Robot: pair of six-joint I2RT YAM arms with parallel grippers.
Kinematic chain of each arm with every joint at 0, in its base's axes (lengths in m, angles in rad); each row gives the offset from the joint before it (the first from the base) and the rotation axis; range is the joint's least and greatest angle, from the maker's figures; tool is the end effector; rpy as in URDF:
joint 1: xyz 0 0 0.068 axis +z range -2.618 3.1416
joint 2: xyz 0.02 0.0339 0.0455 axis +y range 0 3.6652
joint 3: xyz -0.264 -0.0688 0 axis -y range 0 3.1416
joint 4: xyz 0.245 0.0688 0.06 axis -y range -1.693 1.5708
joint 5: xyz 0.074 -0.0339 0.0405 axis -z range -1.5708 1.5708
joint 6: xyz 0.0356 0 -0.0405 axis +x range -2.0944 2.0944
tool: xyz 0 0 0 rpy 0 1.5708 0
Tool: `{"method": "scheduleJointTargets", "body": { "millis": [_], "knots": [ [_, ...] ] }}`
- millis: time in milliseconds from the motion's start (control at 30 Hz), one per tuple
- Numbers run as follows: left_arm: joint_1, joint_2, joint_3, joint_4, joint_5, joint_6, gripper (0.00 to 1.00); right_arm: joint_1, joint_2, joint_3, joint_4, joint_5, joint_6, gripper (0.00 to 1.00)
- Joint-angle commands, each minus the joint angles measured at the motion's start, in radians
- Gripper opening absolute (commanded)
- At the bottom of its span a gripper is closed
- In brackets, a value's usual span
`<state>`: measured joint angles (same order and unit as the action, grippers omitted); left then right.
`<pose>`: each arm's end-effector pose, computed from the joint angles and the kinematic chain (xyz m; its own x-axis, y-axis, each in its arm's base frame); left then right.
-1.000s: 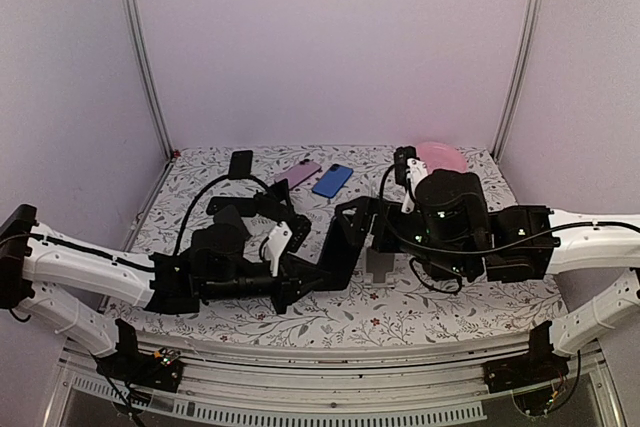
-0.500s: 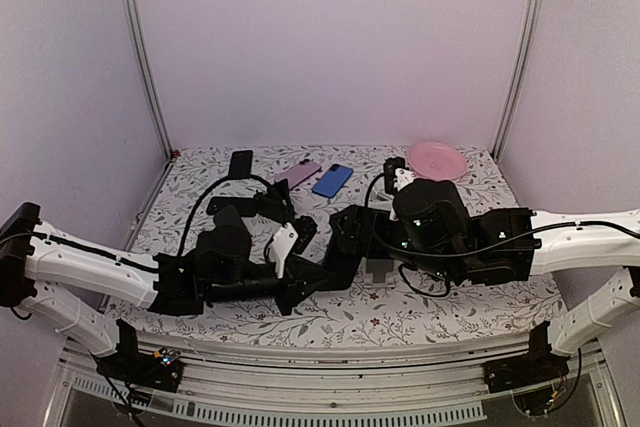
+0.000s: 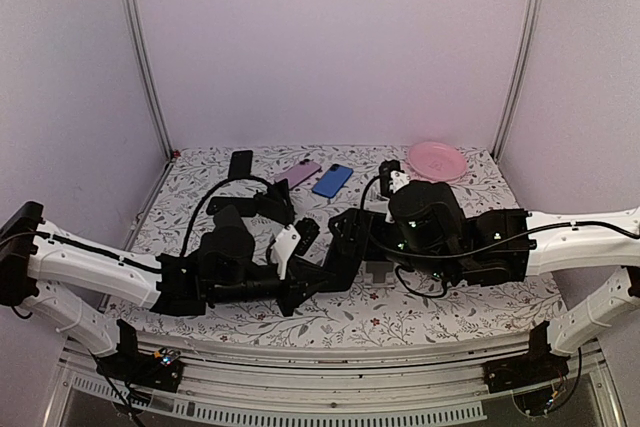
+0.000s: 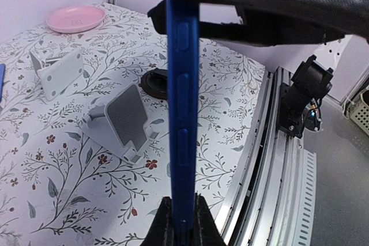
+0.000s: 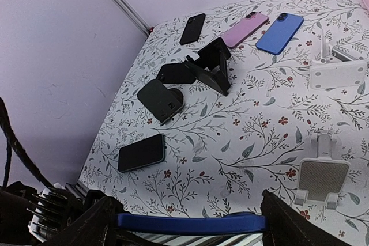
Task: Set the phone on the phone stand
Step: Pass from the left arm to the right
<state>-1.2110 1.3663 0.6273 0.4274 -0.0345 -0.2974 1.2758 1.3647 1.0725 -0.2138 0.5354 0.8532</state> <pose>0.1040 -0.2731 0.2177 -0.3739 0.1622 -0.9132 0.8517 0.4499 -0.2688 0.1073 0.2907 0.3081 -0.6149 0.2051 -0.7615 -0.3496 0.7946 0.4964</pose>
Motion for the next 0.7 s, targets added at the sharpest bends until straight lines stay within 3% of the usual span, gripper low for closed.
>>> {"method": "scheduleJointTargets", "body": {
  "millis": [0, 433, 667],
  "knots": [
    [-0.015, 0.002, 0.037, 0.061, 0.018, 0.011, 0.0, -0.004, 0.015, 0.022, 0.036, -0.028, -0.013, 0.85],
    [-0.01, -0.01, -0.002, 0.128, 0.081, -0.01, 0.0, -0.009, -0.033, -0.028, 0.069, -0.067, -0.052, 0.77],
    [-0.007, 0.008, 0.003, 0.132, 0.093, -0.018, 0.0, -0.009, -0.056, -0.044, 0.076, -0.075, -0.062, 0.64]
  ]
}}
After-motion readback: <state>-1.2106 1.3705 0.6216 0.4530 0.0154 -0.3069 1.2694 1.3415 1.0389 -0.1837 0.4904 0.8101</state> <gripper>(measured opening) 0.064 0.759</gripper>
